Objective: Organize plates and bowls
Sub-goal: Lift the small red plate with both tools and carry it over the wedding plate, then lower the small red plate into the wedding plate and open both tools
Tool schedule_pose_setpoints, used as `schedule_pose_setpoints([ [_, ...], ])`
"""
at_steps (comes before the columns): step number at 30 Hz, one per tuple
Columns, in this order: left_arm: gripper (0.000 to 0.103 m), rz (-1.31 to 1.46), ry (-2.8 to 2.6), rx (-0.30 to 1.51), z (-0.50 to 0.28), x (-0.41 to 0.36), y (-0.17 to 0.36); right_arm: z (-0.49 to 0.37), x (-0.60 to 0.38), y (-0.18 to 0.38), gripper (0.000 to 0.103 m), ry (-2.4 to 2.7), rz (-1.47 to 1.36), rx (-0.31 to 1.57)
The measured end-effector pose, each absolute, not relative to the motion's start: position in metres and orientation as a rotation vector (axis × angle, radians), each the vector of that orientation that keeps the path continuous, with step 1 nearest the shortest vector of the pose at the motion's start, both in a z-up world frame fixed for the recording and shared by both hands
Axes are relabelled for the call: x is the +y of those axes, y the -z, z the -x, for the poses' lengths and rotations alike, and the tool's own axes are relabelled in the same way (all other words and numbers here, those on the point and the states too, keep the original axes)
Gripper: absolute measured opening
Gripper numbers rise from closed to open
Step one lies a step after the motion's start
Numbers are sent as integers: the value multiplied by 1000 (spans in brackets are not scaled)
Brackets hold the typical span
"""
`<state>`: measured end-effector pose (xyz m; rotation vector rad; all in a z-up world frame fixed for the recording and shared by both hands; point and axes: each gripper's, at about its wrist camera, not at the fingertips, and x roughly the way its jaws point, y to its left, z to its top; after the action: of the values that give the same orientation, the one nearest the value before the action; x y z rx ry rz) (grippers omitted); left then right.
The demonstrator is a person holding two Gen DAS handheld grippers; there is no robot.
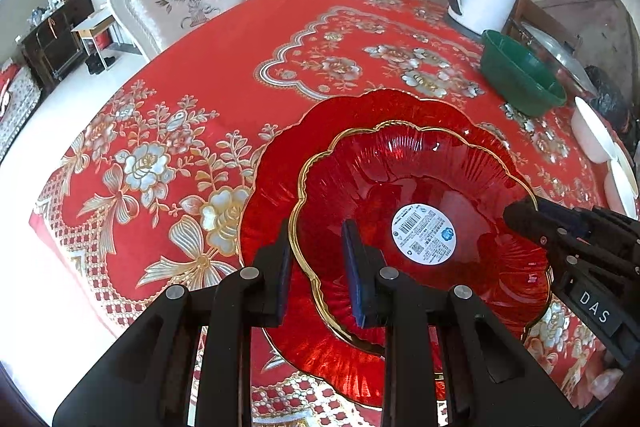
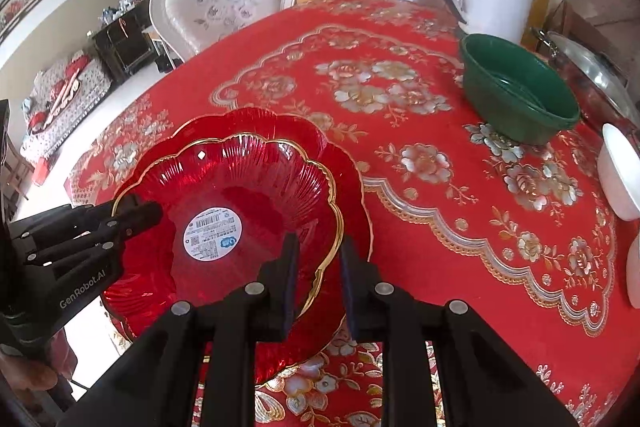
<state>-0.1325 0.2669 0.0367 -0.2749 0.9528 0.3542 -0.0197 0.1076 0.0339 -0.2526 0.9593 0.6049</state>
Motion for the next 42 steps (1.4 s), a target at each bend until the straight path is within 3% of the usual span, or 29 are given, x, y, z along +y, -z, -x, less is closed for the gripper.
schedule_pose_setpoints([
  [42,29,232,-368,926,135,261,-28,30,114,-27,24,-588,322,991],
])
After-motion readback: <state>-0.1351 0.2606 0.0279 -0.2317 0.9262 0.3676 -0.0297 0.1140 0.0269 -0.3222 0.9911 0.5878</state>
